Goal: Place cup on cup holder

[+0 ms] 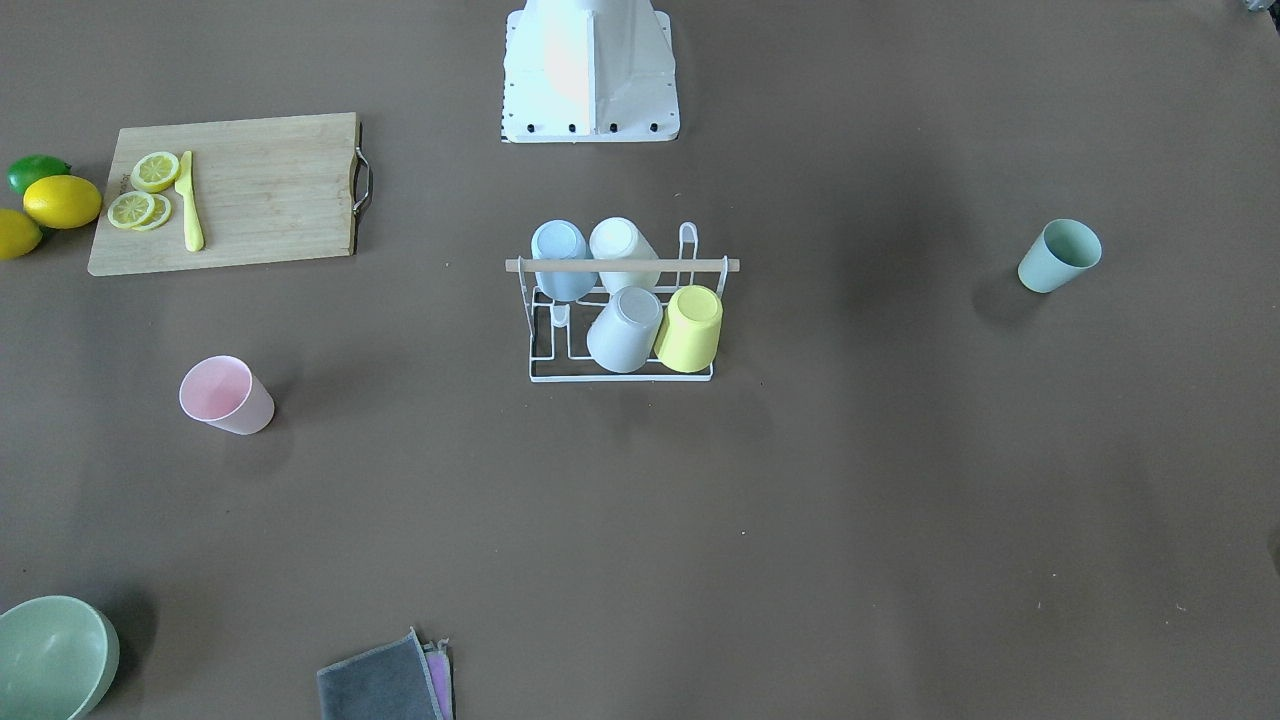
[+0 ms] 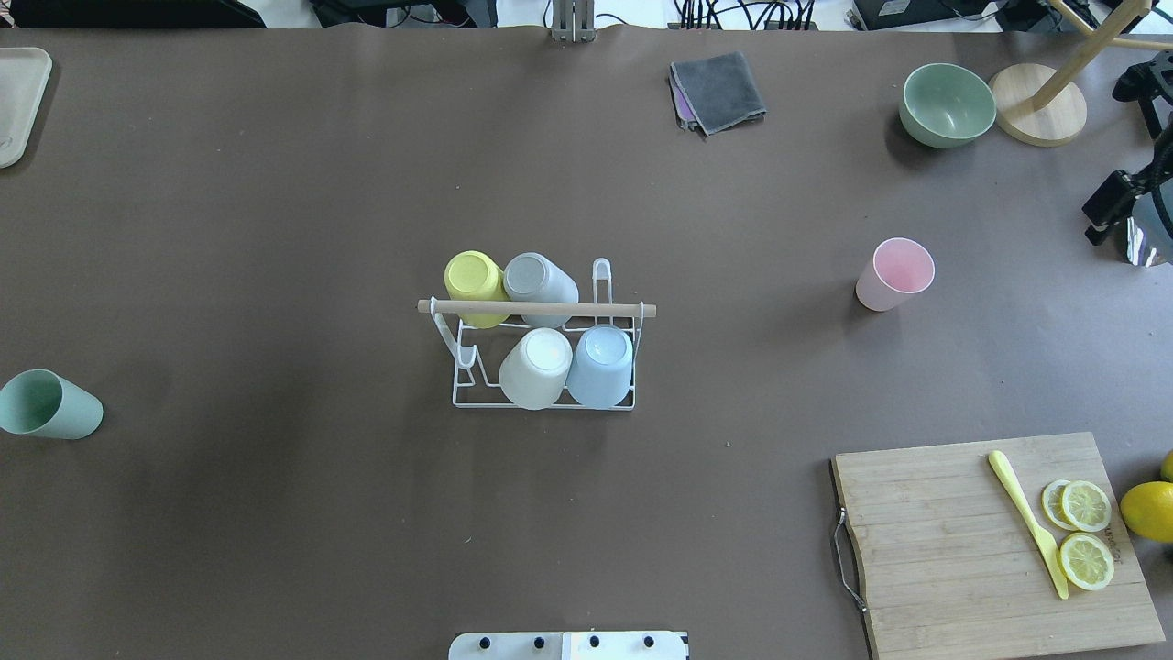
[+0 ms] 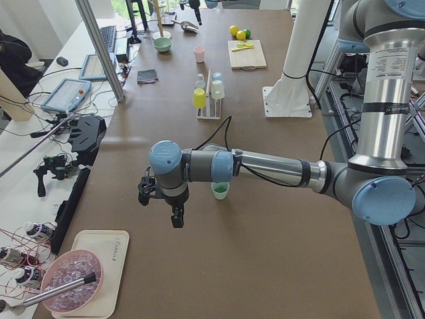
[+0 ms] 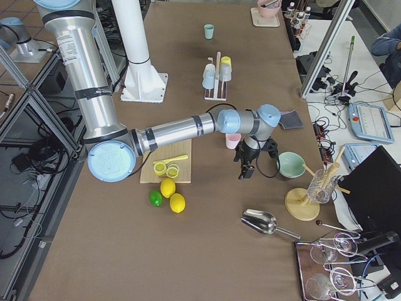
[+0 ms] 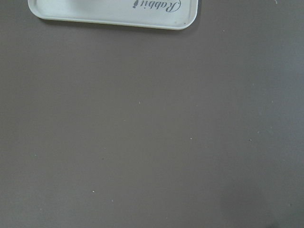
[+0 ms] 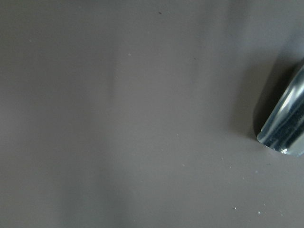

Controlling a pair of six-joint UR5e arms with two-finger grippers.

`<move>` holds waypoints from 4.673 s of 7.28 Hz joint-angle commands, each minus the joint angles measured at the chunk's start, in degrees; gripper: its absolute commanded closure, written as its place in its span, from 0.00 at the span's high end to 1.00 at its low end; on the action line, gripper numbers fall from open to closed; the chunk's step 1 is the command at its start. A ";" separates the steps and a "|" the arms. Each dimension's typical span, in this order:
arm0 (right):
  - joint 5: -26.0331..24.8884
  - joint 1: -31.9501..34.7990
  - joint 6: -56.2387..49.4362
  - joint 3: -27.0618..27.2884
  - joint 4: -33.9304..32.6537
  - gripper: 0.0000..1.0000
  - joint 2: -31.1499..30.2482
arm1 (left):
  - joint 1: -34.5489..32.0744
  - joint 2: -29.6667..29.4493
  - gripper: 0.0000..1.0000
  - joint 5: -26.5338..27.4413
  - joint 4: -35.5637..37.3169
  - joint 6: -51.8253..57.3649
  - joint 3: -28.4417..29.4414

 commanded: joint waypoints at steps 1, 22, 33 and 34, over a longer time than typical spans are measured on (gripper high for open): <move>2.44 -1.25 0.86 -3.98 -1.67 1.00 6.96 | 4.70 -7.09 0.98 0.81 10.42 0.51 0.76; -11.68 -18.65 -25.36 -32.47 -11.07 1.00 37.22 | 31.62 -18.92 0.98 5.48 29.91 14.48 14.74; -24.16 -30.96 -30.23 -33.71 -21.18 1.00 36.43 | 35.75 -22.87 0.98 5.83 33.77 23.27 23.44; -25.56 -30.96 -33.29 -33.79 -21.18 1.00 36.52 | 35.75 -22.78 0.98 7.05 33.77 23.36 23.53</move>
